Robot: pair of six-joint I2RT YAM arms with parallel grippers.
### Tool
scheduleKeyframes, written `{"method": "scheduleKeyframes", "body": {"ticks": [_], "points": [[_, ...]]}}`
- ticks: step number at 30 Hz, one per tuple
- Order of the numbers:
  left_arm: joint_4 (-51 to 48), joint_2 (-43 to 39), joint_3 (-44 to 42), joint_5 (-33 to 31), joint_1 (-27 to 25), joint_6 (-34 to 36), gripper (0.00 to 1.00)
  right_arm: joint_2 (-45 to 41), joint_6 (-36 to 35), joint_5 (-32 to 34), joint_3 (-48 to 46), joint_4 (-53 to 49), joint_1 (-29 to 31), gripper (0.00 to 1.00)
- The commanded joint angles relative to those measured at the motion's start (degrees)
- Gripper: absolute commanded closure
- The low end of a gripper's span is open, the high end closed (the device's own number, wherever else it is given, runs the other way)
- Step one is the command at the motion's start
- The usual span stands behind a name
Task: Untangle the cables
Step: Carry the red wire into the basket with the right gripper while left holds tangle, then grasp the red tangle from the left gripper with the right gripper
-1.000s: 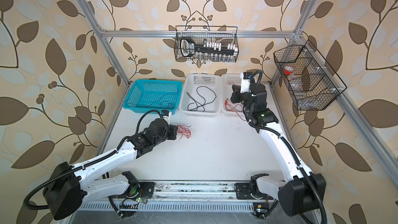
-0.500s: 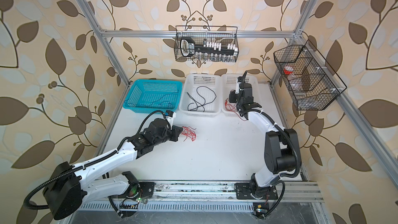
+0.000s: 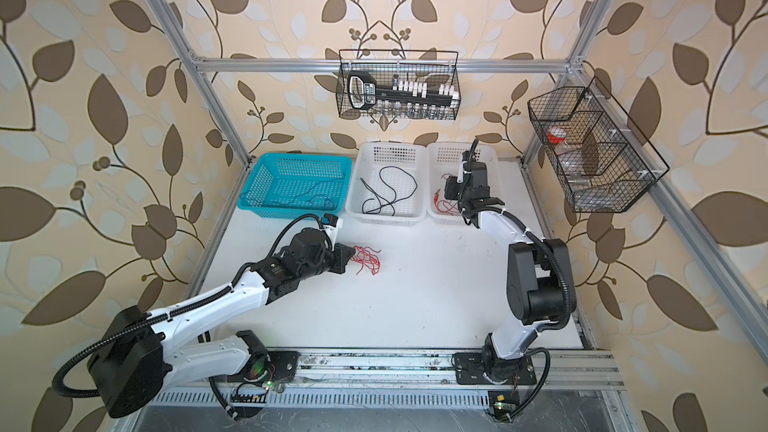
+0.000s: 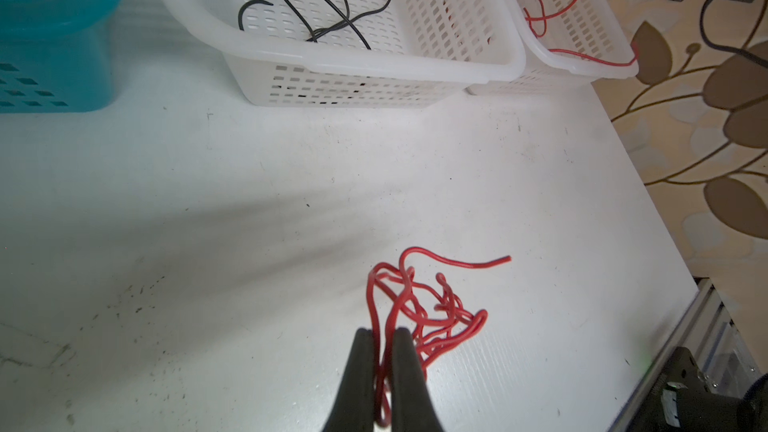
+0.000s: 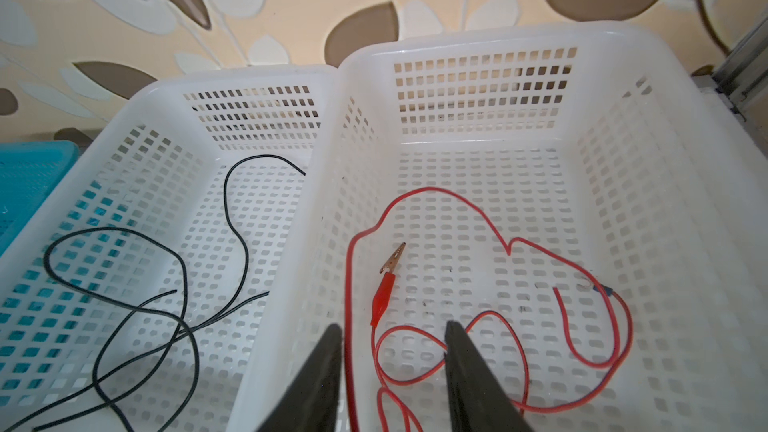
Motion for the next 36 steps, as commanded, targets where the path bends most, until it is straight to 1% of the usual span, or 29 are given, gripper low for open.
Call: {"method": "scheduleKeyframes", "body": {"ticks": [1,3,9,14,18,25,27,33,36], "points": [[2.88,-0.14,1.29,0.72,-0.19,1.02,1.0,-3.56,0.08,-0.31,0.62,-1.26,-0.01,0.5],[3.25,-0.14,1.06,0.76,-0.15,1.0,1.0,-5.26,0.67,-0.36,-0.89,-1.15,0.08,0.46],[4.02,-0.06,0.84,1.19,-0.19,0.89,1.0,-11.61,2.47,-1.74,-6.29,-0.42,1.67,0.45],[5.6,-0.4,0.71,2.73,-0.15,0.91,1.0,-17.69,3.36,-3.56,-12.74,1.24,6.98,0.44],[5.85,-1.09,0.37,3.57,-0.18,2.15,1.0,-22.17,5.59,-7.21,-17.47,3.01,10.98,0.44],[3.98,-2.84,1.38,2.03,-0.22,4.05,1.0,-28.87,4.53,-10.39,-23.86,4.72,21.21,0.43],[3.9,-2.91,1.97,2.09,-0.15,4.4,1.0,-30.22,3.0,-11.51,-25.55,5.88,24.84,0.43],[3.66,-1.91,3.82,4.31,-0.25,4.82,1.0,-30.86,-4.53,-6.97,-25.98,4.34,35.13,0.42],[4.16,-1.73,4.09,6.43,-0.24,4.65,1.0,-29.11,-6.08,-4.16,-24.81,2.95,38.18,0.42]]}}
